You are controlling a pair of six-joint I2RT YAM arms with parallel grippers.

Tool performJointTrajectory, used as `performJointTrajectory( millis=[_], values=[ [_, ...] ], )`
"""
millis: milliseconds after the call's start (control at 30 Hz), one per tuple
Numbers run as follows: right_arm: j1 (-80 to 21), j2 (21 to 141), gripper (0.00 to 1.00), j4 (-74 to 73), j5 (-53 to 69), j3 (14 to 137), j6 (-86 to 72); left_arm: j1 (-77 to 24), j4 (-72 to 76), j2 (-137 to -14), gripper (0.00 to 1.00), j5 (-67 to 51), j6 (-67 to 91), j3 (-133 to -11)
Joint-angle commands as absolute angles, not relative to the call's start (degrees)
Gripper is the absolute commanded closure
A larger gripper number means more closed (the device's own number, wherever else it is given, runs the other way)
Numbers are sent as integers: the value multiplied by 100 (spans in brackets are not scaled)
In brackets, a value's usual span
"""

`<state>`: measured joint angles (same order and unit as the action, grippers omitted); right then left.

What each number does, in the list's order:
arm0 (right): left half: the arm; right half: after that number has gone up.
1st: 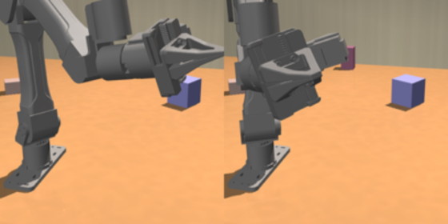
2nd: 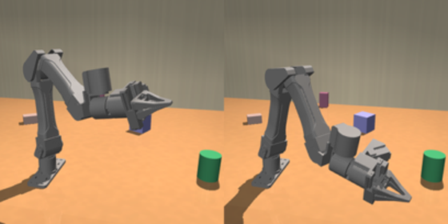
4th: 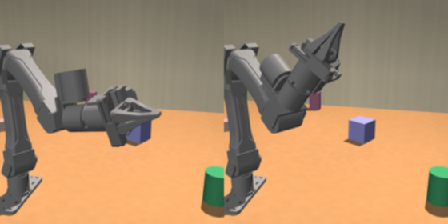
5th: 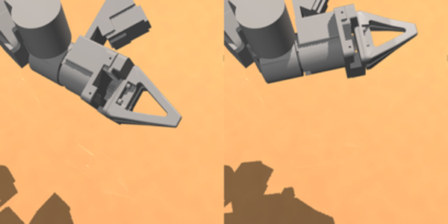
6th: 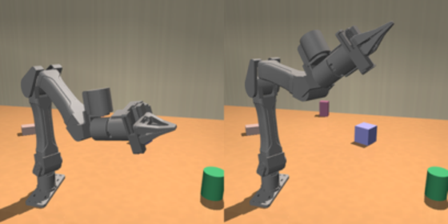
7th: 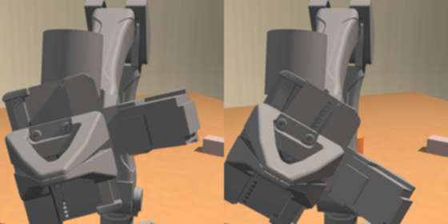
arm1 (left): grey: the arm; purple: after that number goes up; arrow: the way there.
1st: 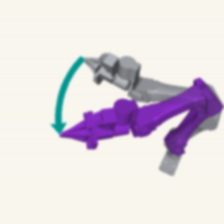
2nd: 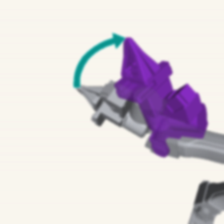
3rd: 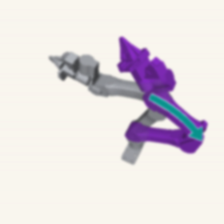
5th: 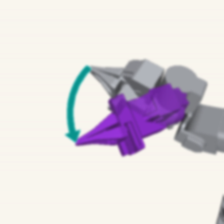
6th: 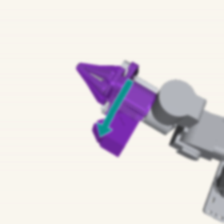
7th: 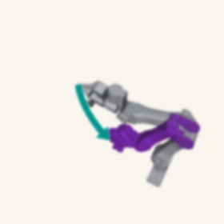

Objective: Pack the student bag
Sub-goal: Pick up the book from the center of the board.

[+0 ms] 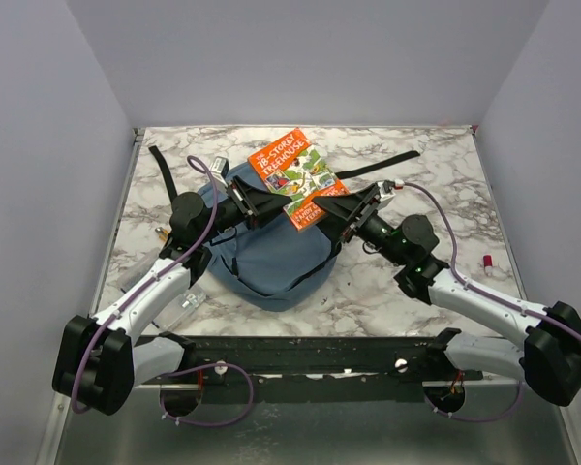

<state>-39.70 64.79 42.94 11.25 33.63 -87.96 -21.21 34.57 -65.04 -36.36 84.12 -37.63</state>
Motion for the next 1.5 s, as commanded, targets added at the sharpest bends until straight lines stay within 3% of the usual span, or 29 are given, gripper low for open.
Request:
performJointTrajectory(
  millis=[0, 467, 700, 833, 933, 1233, 1467],
  values=[
    [-3993, 6448, 33, 4009, 364, 3573, -8969, -2101, 3937, -6292, 100, -3524, 8420, -3721],
    [-3992, 6849, 62, 3788, 88, 3742, -9126, -2270, 3946, -6401, 100, -3440, 8395, -3586],
    [-3990, 6665, 98, 3452, -231, 3529, -9094, -2441, 3942, -6670, 97, -3515, 8284, -3465],
    [-3980, 6078, 99, 2047, -846, 3714, -8357, -2451, 3800, -6642, 66, -3669, 7851, -3248],
    [-3980, 5613, 99, 964, -1412, 4018, -7677, -2521, 3163, -6521, 56, -3714, 7200, -3232],
    [-3981, 4797, 99, -2035, -2959, 4873, -5854, -3907, -255, -6117, 37, -1889, 4138, -4197],
    [-3981, 3968, 99, -3087, -3479, 5032, -5224, -4921, -2214, -7053, 33, -556, 2695, -5310]
  ],
)
